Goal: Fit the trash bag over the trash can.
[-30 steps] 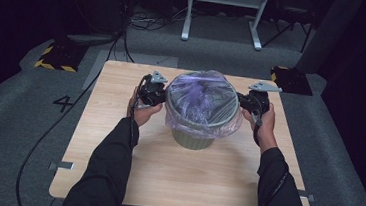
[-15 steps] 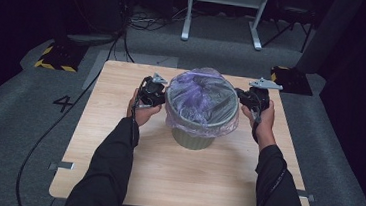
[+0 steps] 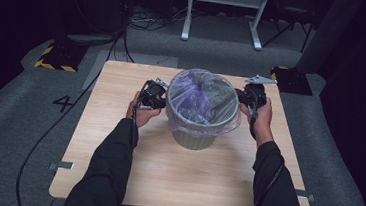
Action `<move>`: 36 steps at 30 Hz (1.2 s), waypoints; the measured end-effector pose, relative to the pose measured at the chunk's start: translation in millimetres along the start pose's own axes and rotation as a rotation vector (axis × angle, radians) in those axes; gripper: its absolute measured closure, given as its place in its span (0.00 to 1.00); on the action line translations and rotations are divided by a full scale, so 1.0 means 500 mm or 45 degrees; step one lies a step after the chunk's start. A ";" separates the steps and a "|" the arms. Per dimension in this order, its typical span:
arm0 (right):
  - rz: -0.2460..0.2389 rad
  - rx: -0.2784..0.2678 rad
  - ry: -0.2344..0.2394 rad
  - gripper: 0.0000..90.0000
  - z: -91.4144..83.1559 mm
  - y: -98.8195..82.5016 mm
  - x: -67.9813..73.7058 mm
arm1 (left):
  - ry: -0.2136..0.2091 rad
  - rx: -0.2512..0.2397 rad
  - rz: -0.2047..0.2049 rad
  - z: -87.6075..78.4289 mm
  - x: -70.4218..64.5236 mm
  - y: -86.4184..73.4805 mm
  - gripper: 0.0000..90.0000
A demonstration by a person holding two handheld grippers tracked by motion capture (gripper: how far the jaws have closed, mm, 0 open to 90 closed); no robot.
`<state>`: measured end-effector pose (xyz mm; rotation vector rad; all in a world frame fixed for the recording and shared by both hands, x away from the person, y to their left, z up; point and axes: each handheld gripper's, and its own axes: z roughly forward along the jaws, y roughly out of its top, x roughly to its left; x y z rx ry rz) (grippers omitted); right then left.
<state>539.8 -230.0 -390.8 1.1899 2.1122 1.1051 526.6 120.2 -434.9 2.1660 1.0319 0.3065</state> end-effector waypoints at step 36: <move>-0.309 -0.156 0.077 0.34 -0.169 -0.146 -0.043 | 0.002 -0.409 0.384 -0.192 -0.092 -0.099 0.27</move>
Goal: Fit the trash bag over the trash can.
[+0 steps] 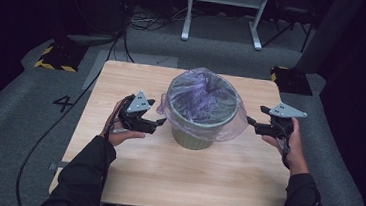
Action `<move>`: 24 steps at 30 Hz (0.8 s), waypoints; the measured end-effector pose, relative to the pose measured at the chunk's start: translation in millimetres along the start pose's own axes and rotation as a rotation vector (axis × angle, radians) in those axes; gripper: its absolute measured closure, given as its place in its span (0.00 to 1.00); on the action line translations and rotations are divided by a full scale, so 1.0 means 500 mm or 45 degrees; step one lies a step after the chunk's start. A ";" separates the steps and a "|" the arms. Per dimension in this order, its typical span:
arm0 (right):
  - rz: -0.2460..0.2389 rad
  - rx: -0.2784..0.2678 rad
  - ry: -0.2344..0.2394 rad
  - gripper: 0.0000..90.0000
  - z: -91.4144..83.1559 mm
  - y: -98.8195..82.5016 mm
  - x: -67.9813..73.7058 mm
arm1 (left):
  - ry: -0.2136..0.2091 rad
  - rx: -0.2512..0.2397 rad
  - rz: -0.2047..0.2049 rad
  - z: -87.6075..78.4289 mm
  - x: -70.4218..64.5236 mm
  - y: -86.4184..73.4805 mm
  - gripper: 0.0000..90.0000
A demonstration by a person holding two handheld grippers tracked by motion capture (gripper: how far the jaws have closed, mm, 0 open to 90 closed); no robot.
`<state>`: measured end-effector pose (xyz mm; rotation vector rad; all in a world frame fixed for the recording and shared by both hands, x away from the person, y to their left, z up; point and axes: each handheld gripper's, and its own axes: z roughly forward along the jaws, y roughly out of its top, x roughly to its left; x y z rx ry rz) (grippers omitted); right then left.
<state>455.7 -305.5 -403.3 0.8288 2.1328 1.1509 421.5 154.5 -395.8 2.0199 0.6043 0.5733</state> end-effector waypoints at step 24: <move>0.047 0.009 0.250 1.00 0.046 -0.066 0.042 | -0.058 0.122 0.011 0.054 0.008 -0.055 0.99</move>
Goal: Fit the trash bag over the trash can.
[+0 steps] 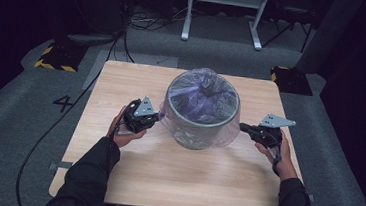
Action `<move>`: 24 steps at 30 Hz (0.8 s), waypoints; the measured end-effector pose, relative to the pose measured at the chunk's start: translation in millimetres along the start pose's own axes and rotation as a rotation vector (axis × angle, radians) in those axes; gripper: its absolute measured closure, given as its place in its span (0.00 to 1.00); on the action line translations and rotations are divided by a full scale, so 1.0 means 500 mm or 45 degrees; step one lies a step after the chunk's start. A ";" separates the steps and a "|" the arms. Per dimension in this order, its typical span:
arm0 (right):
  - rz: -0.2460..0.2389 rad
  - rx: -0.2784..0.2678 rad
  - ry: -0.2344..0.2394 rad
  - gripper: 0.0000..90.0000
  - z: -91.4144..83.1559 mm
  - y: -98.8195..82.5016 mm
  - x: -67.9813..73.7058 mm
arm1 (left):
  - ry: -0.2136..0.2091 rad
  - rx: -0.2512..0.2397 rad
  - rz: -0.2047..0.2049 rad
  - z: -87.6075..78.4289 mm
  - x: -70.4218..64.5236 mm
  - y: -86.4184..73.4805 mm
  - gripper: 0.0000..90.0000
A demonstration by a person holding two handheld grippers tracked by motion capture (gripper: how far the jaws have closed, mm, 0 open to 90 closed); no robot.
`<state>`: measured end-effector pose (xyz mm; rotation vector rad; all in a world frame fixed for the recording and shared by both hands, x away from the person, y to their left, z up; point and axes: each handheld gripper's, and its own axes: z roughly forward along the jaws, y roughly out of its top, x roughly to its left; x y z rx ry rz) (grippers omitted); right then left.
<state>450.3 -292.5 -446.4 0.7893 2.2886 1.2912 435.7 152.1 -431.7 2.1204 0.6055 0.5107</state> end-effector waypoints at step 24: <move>0.027 0.034 -0.159 0.41 -0.013 -0.039 -0.006 | -0.014 -0.027 -0.081 0.004 -0.006 -0.035 0.64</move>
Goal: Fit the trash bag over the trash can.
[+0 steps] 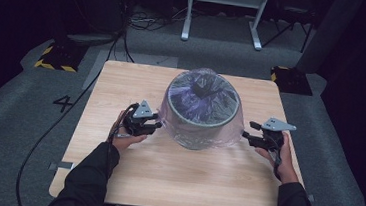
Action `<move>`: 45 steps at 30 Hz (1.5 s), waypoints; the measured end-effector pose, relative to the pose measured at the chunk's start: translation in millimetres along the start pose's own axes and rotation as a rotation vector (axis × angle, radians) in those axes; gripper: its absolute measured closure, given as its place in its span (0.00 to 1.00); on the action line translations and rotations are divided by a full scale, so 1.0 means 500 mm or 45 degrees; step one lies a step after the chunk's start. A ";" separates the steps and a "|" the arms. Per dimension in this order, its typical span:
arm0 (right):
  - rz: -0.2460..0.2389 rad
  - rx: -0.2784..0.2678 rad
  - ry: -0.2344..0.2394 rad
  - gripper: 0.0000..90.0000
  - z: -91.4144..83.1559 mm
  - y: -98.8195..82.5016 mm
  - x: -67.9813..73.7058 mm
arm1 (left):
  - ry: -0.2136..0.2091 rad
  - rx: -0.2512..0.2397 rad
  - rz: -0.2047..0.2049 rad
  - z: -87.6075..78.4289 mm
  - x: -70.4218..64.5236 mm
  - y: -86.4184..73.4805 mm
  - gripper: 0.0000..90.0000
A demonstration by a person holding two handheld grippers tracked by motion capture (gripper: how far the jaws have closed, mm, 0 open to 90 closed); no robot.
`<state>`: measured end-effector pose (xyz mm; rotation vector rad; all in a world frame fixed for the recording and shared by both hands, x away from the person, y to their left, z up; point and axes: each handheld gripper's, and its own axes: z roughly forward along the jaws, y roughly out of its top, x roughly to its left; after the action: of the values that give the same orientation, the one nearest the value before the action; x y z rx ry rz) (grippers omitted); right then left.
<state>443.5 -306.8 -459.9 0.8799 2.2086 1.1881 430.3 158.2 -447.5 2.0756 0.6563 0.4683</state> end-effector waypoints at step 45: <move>-0.123 -0.096 0.155 1.00 0.040 0.030 0.117 | -0.047 0.034 -0.011 0.042 -0.012 -0.007 1.00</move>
<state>421.6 -247.3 -463.5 0.6794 2.2581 1.3005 436.0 142.7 -462.2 2.1010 0.6523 0.4172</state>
